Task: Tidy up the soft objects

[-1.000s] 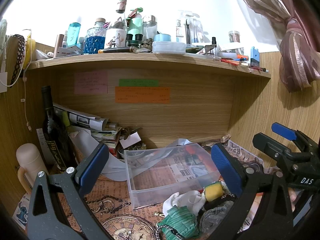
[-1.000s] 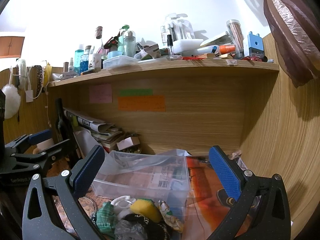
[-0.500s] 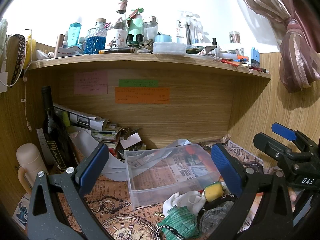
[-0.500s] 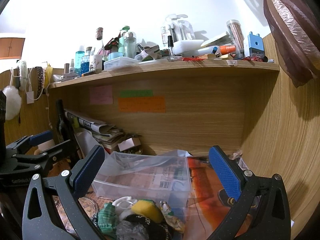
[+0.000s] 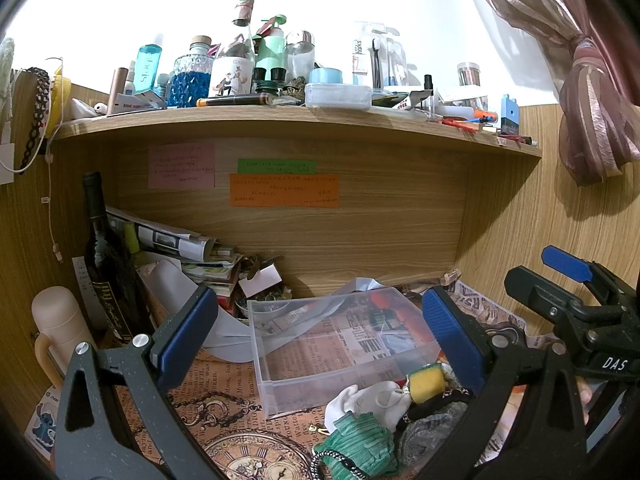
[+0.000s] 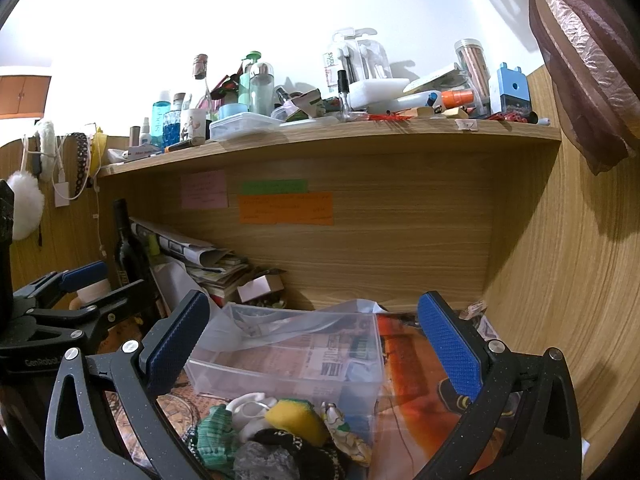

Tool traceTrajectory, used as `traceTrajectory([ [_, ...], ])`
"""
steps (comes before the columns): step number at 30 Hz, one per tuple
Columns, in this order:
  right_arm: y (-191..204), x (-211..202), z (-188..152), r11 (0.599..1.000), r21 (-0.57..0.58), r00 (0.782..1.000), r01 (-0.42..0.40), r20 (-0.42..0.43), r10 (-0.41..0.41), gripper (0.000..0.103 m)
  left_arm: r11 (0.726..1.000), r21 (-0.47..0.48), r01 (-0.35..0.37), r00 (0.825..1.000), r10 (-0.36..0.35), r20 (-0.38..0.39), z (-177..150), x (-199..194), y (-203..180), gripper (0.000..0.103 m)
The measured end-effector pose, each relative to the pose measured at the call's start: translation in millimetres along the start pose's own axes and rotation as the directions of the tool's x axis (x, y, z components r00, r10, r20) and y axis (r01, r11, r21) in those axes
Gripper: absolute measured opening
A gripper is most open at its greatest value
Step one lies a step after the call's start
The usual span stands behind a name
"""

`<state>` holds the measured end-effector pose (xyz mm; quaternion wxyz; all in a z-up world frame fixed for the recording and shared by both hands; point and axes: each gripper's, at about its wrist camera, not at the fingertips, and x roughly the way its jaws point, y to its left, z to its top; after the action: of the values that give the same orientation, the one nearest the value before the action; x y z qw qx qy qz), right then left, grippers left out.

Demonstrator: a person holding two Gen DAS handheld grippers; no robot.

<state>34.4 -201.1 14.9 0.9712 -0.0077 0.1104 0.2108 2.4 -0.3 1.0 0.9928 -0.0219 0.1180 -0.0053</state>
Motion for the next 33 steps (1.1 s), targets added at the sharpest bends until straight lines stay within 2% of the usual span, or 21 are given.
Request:
traceTrajectory([
  [25, 0.9, 0.3, 0.1, 1.000, 0.001, 1.000, 0.000, -0.002, 0.000, 0.103, 1.000, 0.003, 0.001, 1.000, -0.001, 0.001, 1.1, 0.3, 0.1, 0.103],
  [33, 1.4, 5.6, -8.0, 1.000, 0.002, 0.999, 0.017, -0.037, -0.017, 0.103, 1.000, 0.001, 0.002, 0.999, -0.001, -0.035, -8.6, 9.5, 0.9, 0.103],
])
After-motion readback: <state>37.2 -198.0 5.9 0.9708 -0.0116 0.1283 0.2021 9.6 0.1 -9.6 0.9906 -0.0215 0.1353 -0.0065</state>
